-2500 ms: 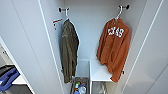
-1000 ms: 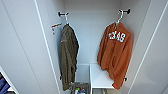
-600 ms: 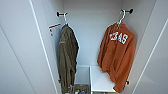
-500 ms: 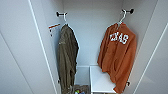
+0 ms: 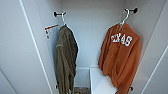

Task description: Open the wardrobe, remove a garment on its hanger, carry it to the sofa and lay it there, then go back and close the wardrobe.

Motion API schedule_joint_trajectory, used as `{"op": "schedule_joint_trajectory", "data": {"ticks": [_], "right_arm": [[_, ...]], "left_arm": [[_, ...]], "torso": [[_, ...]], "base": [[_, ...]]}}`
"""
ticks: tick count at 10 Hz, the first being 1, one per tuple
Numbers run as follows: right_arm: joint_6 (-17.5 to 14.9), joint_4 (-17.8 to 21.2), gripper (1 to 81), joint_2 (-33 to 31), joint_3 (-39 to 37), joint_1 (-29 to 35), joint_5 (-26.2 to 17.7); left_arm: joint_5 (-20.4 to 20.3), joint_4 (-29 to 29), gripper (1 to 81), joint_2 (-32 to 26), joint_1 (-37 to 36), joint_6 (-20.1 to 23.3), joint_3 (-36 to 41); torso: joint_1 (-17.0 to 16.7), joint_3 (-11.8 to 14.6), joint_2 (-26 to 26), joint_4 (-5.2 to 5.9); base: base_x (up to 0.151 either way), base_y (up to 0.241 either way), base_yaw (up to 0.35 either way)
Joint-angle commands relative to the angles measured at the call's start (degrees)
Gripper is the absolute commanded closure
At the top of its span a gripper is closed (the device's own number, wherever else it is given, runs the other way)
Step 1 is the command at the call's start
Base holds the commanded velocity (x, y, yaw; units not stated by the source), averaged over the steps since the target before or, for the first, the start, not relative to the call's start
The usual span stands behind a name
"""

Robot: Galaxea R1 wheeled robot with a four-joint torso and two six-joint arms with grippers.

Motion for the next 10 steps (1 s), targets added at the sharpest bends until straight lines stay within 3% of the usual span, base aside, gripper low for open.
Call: {"op": "schedule_joint_trajectory", "data": {"ticks": [1,7,10], "right_arm": [[0.1,0.7,1.0,0.4,0.3,2.3,-3.6],[0.0,0.6,1.0,0.5,0.3,2.5,-3.6],[-0.1,0.6,1.0,0.5,0.3,2.5,-3.6]], "left_arm": [[3.4,0.2,1.0,0.1,-2.7,0.2,0.1],[3.4,0.3,1.0,0.2,-2.7,0.2,0.1],[3.4,0.3,1.0,0.5,-2.7,0.4,0.2]], "torso": [[0.0,0.0,0.0,0.00],[0.0,0.0,0.0,0.00],[0.1,0.0,0.0,0.00]], "base": [[0.110,0.000,0.000],[0.107,0.000,0.000],[0.021,0.000,0.000]]}}
